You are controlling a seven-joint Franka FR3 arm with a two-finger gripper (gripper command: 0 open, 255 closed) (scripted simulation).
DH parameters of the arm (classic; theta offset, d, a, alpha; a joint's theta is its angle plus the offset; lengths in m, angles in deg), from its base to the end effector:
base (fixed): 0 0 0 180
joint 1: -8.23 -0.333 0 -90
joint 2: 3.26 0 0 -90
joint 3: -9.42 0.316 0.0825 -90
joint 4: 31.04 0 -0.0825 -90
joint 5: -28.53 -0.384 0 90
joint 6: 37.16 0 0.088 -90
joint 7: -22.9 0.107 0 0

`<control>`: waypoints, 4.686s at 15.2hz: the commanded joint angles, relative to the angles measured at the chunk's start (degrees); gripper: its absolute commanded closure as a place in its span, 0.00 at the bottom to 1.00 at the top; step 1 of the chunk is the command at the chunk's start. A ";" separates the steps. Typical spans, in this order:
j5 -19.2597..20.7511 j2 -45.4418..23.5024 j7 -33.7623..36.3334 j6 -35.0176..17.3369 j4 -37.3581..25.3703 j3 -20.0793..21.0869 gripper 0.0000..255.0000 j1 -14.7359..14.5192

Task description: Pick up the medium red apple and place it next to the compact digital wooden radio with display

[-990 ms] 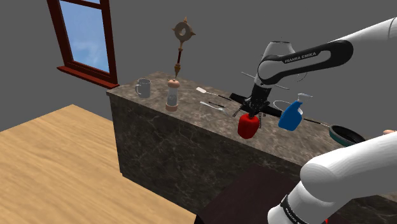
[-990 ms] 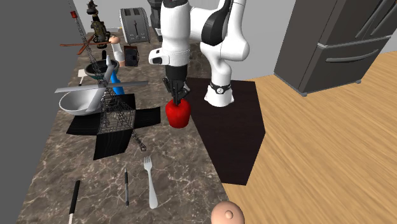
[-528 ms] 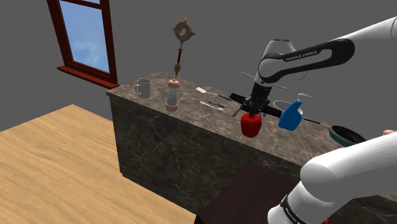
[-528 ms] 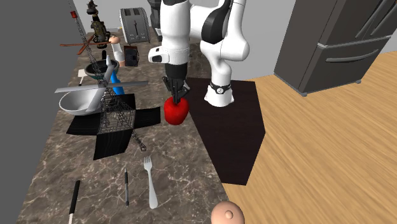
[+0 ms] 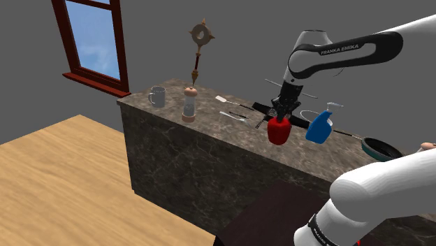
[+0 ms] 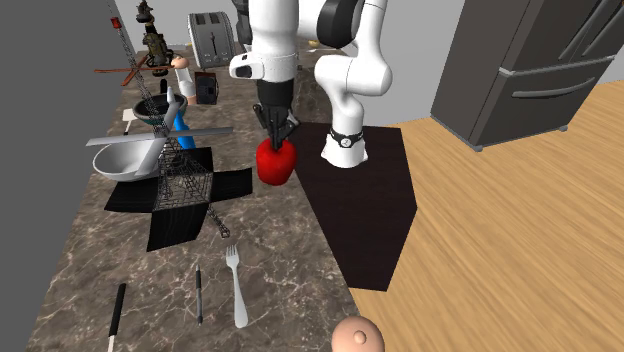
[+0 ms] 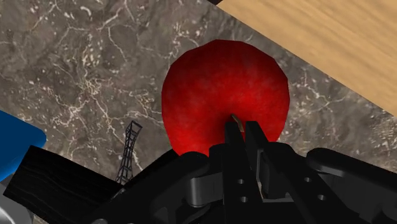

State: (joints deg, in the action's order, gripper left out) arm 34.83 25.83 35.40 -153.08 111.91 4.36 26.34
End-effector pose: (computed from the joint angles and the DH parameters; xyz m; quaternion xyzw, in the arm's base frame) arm 0.3604 -0.1625 0.4649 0.9597 -0.2790 0.0151 0.0298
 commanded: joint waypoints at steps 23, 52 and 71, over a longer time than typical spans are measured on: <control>-0.85 0.89 -1.10 18.81 -17.93 0.73 1.00 -0.30; 13.99 16.20 -28.64 29.03 -17.44 -21.00 1.00 9.20; 23.63 8.54 -55.77 28.62 -35.87 -48.59 1.00 6.76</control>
State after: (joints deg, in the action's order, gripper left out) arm 58.18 35.16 -18.55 -124.36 77.65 -42.17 33.80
